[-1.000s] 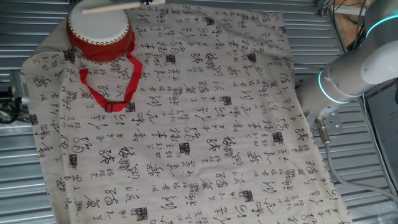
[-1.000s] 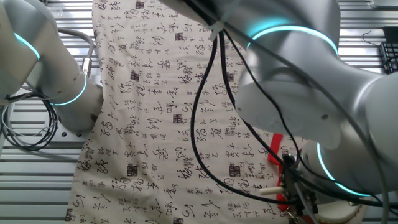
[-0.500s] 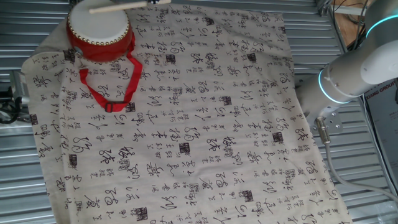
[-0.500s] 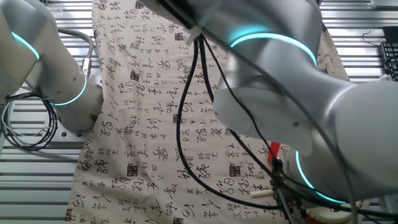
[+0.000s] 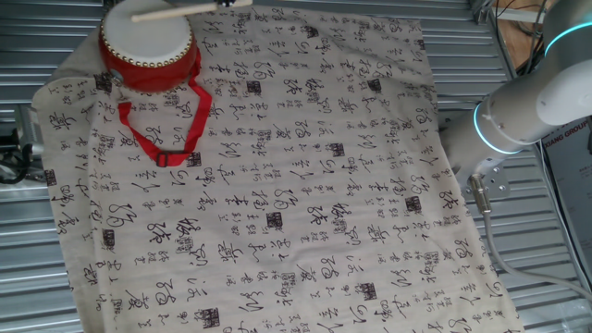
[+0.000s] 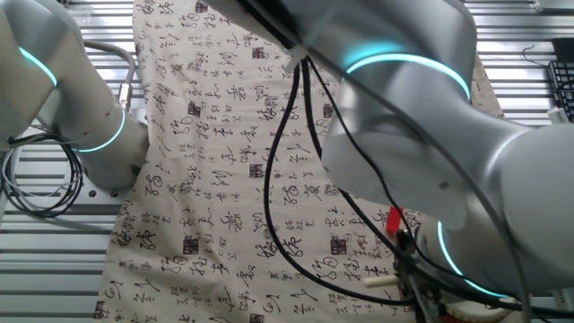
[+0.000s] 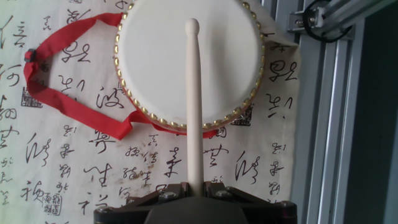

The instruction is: Play the drum

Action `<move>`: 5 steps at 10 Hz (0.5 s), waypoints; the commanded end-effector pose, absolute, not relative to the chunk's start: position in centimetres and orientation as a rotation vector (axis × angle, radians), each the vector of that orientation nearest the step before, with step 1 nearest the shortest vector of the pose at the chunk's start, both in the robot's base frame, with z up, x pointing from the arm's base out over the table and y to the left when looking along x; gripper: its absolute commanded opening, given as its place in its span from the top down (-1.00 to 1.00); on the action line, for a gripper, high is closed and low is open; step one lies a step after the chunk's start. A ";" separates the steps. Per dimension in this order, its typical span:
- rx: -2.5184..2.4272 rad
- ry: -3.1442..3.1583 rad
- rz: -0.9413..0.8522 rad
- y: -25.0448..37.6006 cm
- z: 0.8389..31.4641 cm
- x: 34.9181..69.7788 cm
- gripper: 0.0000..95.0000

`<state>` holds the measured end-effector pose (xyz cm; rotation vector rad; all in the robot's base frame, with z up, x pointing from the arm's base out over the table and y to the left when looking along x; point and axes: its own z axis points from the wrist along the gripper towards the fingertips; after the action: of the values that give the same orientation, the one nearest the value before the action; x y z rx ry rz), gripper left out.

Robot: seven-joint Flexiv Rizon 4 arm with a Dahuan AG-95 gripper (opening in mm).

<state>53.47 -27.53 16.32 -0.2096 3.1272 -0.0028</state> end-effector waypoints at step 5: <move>-0.220 3.140 0.004 -27.5 16.2 53.6 1.00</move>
<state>53.49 -27.55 16.16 -0.2215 3.1400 0.0024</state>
